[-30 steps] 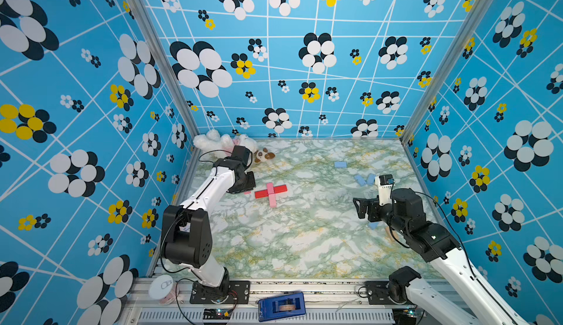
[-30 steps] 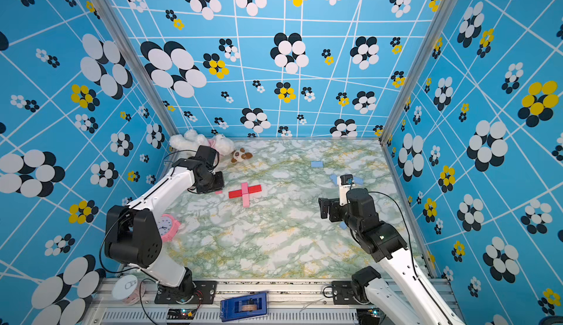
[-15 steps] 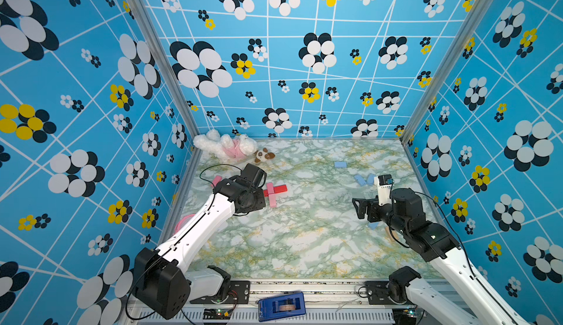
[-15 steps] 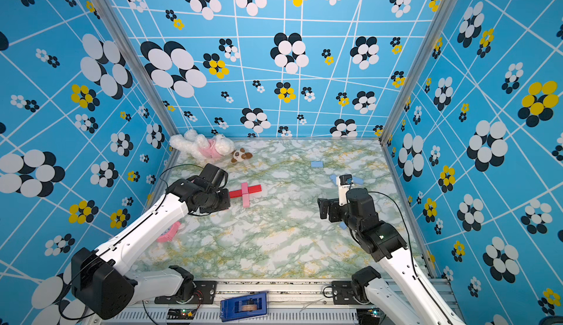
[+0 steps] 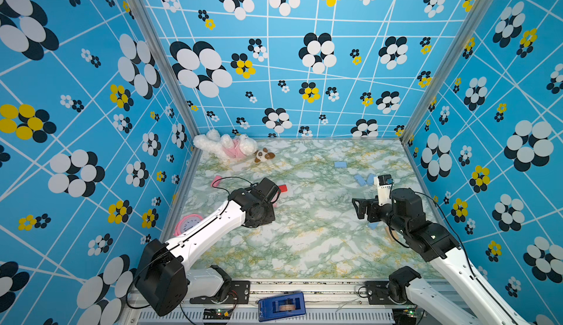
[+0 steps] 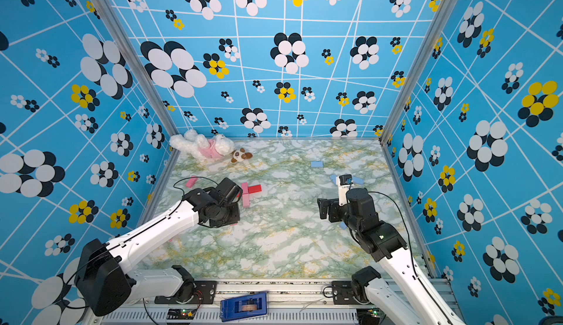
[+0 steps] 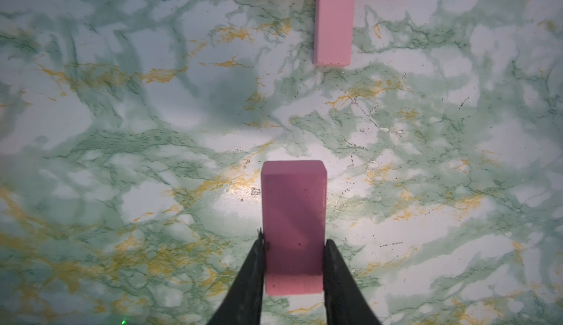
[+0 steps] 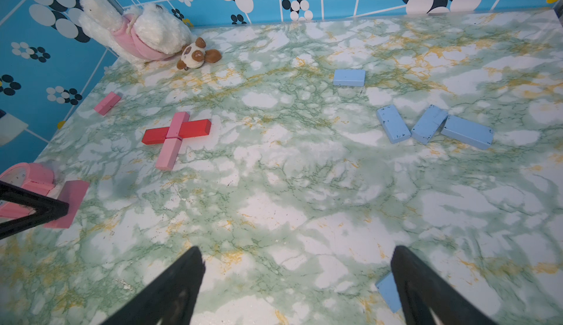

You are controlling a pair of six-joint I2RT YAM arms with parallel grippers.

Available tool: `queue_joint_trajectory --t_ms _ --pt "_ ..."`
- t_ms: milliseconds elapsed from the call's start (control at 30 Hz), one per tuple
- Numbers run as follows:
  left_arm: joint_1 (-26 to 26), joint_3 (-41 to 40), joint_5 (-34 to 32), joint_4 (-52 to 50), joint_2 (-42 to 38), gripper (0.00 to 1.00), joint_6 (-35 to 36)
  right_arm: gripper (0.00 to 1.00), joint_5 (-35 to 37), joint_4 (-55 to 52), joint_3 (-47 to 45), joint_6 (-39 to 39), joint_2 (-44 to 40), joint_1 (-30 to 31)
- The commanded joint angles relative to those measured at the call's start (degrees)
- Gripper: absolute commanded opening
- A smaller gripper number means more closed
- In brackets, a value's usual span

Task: Assemble the letter t with building blocks
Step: Assemble the building block at the center of the board.

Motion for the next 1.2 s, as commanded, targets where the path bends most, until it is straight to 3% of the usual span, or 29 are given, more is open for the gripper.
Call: queue_joint_trajectory --t_ms 0,533,1167 --pt "-1.3 -0.6 0.8 3.0 2.9 0.18 -1.8 0.99 -0.6 0.9 -0.6 0.0 -0.1 0.5" --pt "-2.9 4.4 0.5 9.1 16.7 0.18 3.5 0.99 -0.2 -0.2 -0.7 0.1 -1.1 0.4" --pt "-1.7 5.4 -2.2 9.5 22.4 0.18 5.9 0.99 0.1 -0.4 -1.1 0.4 -1.6 0.5"
